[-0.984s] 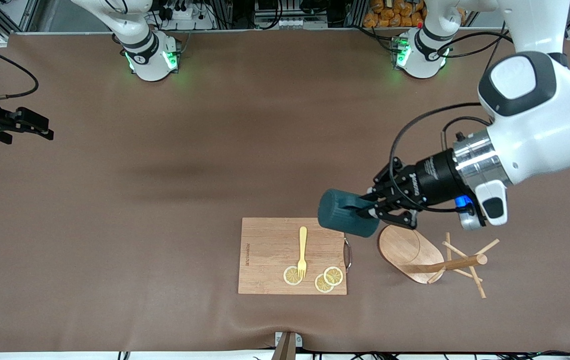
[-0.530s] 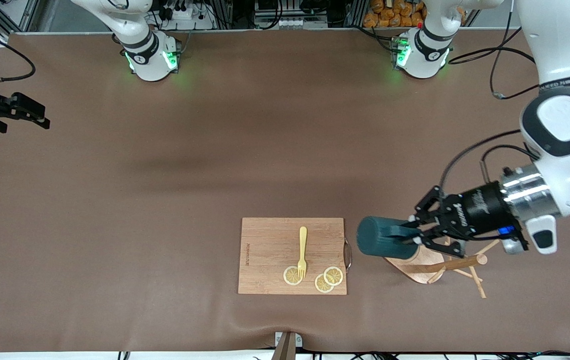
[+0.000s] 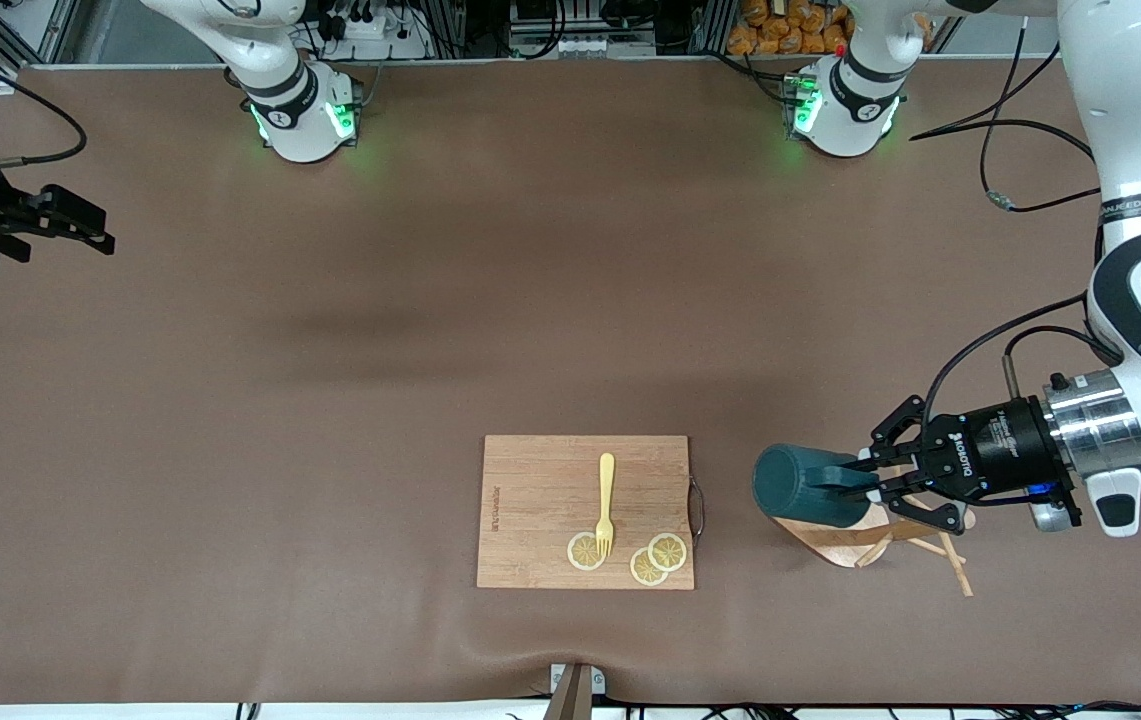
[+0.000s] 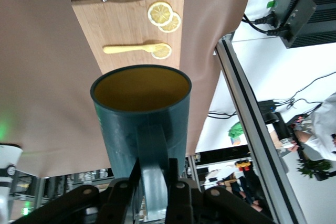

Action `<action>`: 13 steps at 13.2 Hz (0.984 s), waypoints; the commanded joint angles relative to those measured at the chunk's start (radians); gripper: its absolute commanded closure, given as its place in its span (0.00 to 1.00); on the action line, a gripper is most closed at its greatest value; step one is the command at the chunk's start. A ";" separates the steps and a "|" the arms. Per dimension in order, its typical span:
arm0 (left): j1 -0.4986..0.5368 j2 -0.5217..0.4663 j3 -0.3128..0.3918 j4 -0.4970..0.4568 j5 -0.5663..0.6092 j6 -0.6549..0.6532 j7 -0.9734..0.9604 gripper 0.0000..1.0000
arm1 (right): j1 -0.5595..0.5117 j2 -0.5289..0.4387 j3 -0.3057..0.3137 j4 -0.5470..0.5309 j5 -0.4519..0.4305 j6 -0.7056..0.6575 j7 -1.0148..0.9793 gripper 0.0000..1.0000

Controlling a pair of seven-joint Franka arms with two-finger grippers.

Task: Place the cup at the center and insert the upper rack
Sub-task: 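Hook the mug handle onto a mug tree branch with the left gripper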

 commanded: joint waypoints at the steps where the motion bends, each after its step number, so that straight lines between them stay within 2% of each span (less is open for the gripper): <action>1: 0.032 0.003 -0.009 -0.014 -0.013 -0.069 0.093 1.00 | 0.031 -0.025 -0.002 -0.021 -0.001 -0.012 0.064 0.00; 7: 0.085 0.019 -0.004 -0.040 0.057 -0.159 0.290 1.00 | 0.062 -0.022 -0.002 -0.021 -0.001 -0.023 0.075 0.00; 13: 0.141 0.051 -0.010 -0.039 0.036 -0.169 0.353 1.00 | 0.101 -0.024 0.000 -0.021 -0.001 -0.043 0.120 0.00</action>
